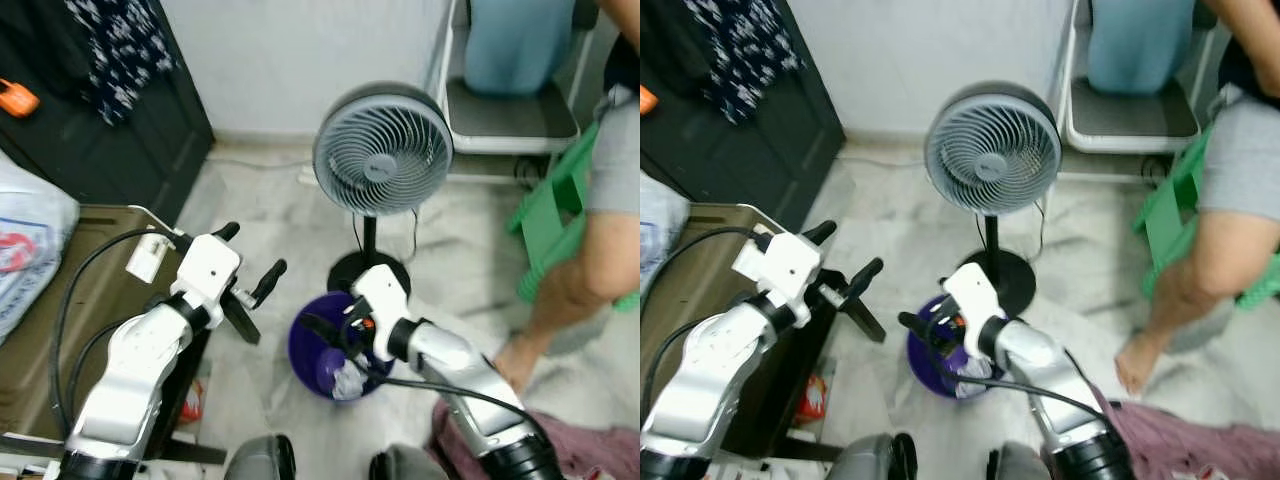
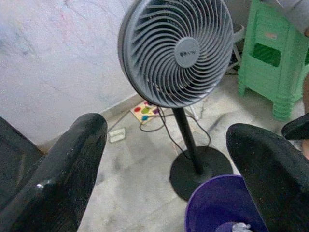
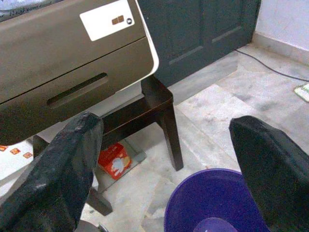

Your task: Clean up the room

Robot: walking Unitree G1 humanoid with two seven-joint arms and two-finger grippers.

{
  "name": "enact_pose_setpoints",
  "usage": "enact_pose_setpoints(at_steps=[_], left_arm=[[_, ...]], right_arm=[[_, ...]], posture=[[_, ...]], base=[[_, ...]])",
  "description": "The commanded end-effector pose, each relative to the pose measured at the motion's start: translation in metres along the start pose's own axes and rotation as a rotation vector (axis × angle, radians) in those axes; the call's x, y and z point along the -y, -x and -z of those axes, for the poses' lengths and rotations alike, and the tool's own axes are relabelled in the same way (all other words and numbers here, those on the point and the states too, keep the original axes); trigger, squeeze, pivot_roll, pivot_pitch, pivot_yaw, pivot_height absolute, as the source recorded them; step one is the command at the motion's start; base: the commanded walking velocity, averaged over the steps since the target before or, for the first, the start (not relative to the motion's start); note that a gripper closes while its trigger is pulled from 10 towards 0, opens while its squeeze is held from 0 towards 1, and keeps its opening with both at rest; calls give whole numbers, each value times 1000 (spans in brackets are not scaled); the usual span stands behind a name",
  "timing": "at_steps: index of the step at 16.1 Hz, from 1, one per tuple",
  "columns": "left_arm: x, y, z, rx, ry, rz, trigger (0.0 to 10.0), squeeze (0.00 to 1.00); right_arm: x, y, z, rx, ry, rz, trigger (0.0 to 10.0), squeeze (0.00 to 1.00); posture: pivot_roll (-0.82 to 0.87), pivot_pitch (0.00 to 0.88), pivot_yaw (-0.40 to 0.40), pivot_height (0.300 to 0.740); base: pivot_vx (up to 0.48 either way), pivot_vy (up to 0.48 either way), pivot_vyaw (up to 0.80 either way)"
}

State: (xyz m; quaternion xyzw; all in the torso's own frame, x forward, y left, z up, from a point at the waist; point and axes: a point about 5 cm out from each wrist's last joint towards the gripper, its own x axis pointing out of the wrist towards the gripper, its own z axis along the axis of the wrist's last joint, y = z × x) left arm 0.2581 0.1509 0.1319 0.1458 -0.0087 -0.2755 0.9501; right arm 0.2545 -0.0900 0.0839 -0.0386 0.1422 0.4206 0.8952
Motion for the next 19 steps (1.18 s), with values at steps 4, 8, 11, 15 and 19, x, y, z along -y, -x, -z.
enact_pose_setpoints(at_steps=[4,8,11,15,19], left_arm=[[-1,-12,7,23,29,-101,10000,0],[-13,-7,15,34,113,-357,10000,0],[-25,3,30,22,277,-537,10000,0],[-22,10,33,37,331,-593,10000,0],[-10,9,38,1,367,-582,10000,0]], right_arm=[[27,23,-3,-3,-25,164,10000,745],[56,27,-14,111,-180,489,10000,0],[69,36,-29,217,-125,735,10000,0],[67,37,-40,257,-51,785,10000,0],[59,31,-41,337,-155,729,10000,0]], posture=[[-155,0,98,740],[-152,0,70,740],[-158,0,59,740],[-145,0,38,740],[-157,0,36,740]], base=[[0,0,0],[0,0,0],[0,0,0],[0,0,0],[0,0,0]])
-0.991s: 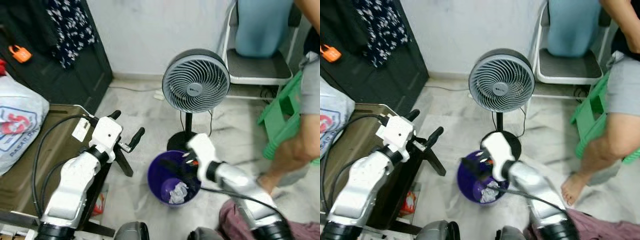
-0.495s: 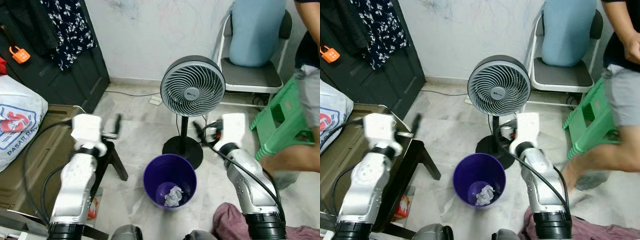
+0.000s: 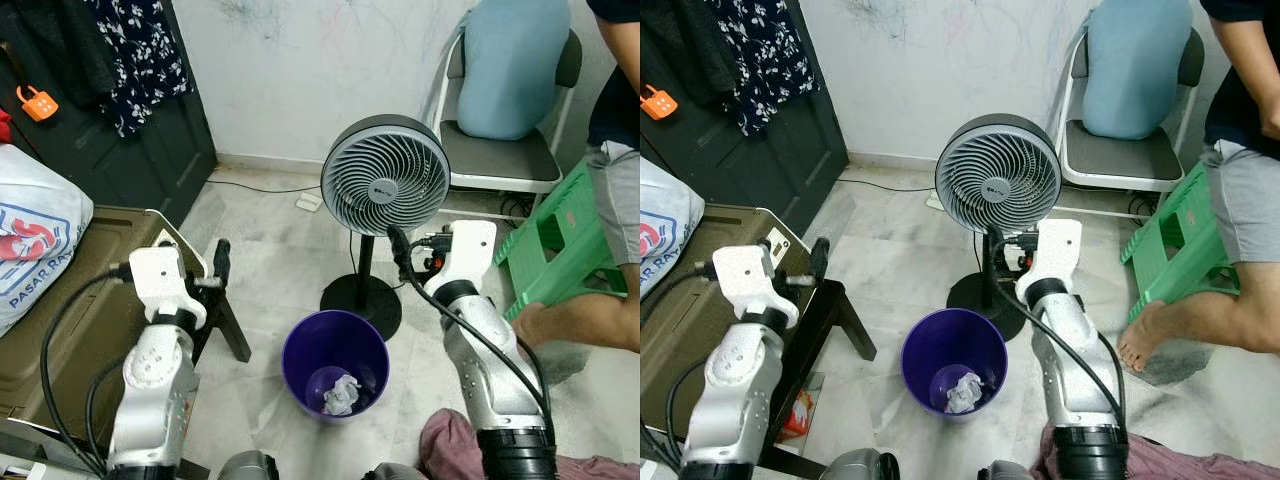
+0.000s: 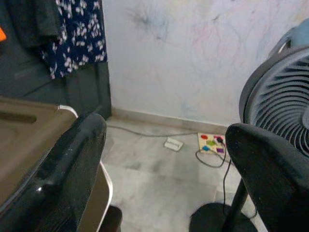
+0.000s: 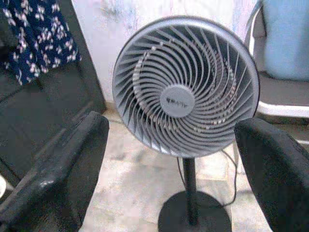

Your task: Clean up the room

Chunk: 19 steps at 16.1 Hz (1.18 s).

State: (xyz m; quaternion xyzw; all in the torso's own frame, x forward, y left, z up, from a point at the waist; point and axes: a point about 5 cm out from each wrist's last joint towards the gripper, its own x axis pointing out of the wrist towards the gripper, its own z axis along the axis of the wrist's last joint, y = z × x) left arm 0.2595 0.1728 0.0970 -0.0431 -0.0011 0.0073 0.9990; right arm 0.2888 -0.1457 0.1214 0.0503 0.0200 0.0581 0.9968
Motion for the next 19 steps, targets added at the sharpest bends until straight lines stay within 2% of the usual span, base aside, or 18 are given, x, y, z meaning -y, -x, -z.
enact_pose_setpoints(at_steps=[1,3,5,7,14,19], left_arm=[[1,1,-1,-4,-8,2,10000,0],[7,-3,-2,0,7,36,10000,0],[13,-4,-6,15,26,79,10000,0],[9,-6,-7,18,30,60,10000,0],[1,-3,-10,29,2,-5,10000,0],[1,-3,-10,27,3,-7,10000,0]], right_arm=[[-3,-1,-9,41,-4,-19,10000,0],[-9,-4,-11,42,68,-59,10000,0],[-11,-3,-13,51,79,-87,10000,0],[-13,-1,-14,59,109,-110,10000,0],[-21,1,-11,46,70,-162,10000,0],[-21,1,-12,47,69,-166,10000,0]], posture=[[-159,0,34,740],[-157,0,15,740],[-162,0,7,740],[-166,0,7,740],[-152,0,-2,740],[-159,0,5,740]], base=[[0,0,0],[0,0,800],[0,0,800],[0,0,800],[0,0,800],[0,0,800]])
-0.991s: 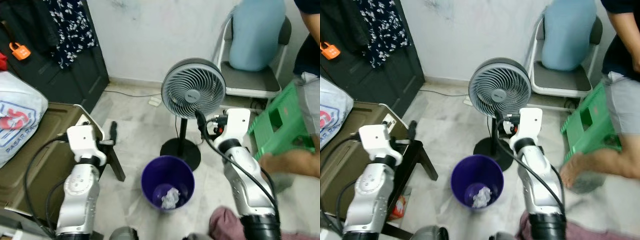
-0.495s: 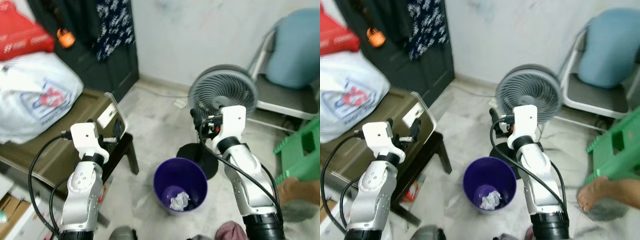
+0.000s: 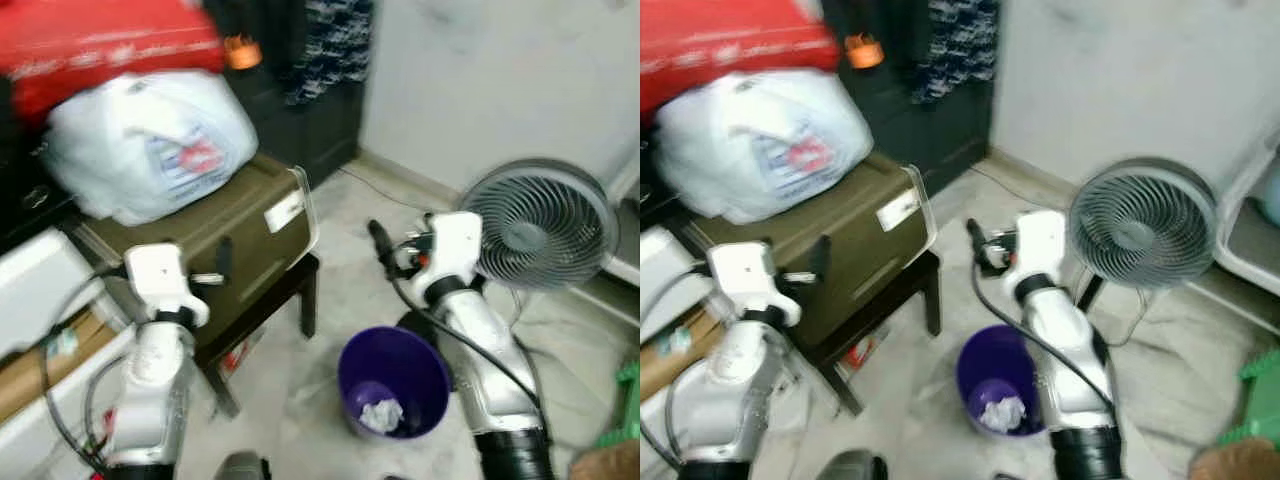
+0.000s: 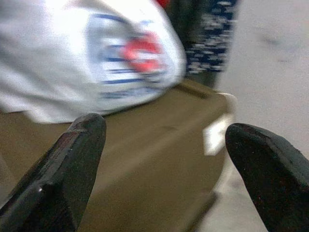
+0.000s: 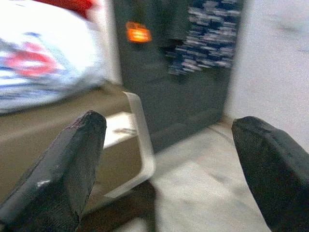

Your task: Clean up the room

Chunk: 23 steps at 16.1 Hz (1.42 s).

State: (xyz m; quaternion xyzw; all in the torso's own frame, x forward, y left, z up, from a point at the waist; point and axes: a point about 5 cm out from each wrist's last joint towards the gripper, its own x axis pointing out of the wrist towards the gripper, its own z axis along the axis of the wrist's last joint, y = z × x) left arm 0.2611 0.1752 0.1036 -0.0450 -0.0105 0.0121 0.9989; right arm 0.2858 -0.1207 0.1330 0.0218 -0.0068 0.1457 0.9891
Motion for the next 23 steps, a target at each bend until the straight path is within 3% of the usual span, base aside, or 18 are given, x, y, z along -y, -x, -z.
enact_pose_setpoints(at_steps=[1,16,19,22,23], left_arm=[[3,-1,-3,8,-1,2,10000,0],[3,-1,-3,8,0,2,10000,0],[6,-5,0,-30,-24,-12,10000,0],[3,-7,0,-27,-22,-18,10000,0],[3,-7,-1,-25,-28,-17,10000,0]], right_arm=[[5,1,-3,5,7,11,10000,0],[5,1,-3,5,7,11,10000,0],[9,-4,-7,23,-10,26,10000,0],[19,-9,-8,16,-10,110,10000,0],[26,-10,-5,-19,40,178,10000,0]], posture=[[-159,0,5,740],[-159,0,5,740],[-150,0,0,740],[-149,0,0,740],[-149,0,0,740]], base=[[0,0,800],[0,0,800],[0,0,800],[0,0,533],[0,0,0]])
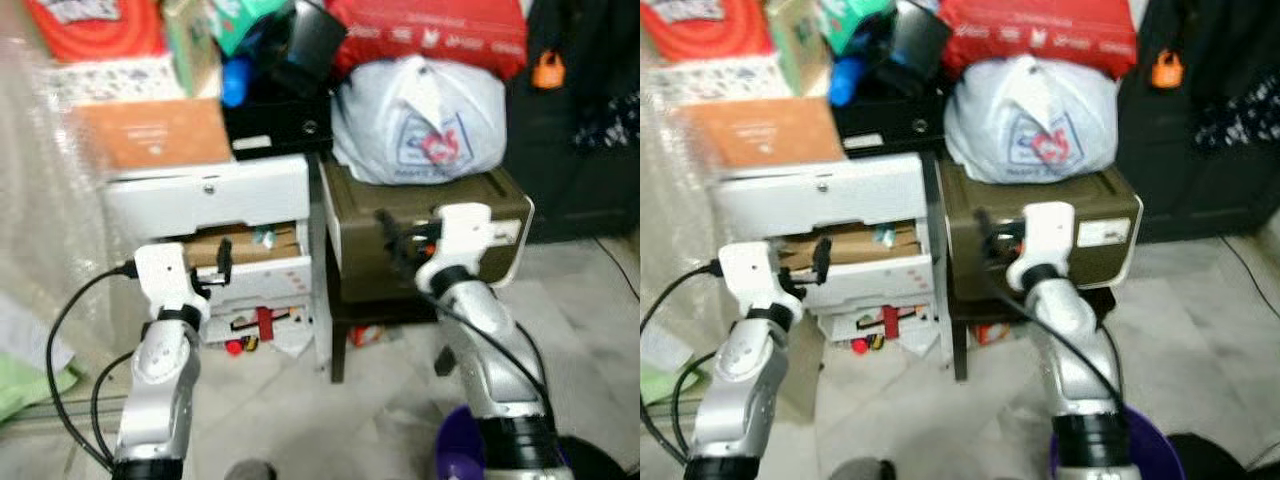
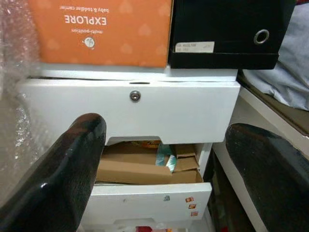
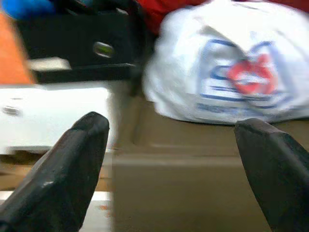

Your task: Clean up the room

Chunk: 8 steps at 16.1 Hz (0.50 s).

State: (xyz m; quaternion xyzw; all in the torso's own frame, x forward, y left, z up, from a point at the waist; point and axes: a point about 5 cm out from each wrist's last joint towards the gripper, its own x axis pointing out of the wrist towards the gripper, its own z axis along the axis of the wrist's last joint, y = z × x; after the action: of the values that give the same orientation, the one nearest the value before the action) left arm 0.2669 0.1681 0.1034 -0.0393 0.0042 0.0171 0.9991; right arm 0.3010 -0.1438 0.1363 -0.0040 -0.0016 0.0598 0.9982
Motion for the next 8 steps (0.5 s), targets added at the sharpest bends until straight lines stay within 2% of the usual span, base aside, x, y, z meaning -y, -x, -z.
enact_pose_setpoints(at_steps=[1,2,3,6,8], left_arm=[[-4,-1,-2,2,-14,-6,10000,0],[-4,-1,-2,1,-12,-3,10000,0],[-4,-1,-2,2,-9,-2,10000,0],[-3,-1,-2,6,-8,3,10000,0],[-3,-1,-2,4,-13,10,10000,0]], right_arm=[[1,-3,1,-2,70,48,10000,0],[-1,-3,1,16,93,40,10000,0],[-2,-2,4,-9,62,32,10000,0],[2,-1,5,-18,120,61,10000,0],[1,0,5,-12,53,34,10000,0]], posture=[[-151,0,5,740],[-151,0,5,740],[-151,0,5,740],[-155,0,6,740],[-151,0,4,740]], base=[[0,0,0],[0,0,0],[0,0,0],[0,0,0],[0,0,0]])
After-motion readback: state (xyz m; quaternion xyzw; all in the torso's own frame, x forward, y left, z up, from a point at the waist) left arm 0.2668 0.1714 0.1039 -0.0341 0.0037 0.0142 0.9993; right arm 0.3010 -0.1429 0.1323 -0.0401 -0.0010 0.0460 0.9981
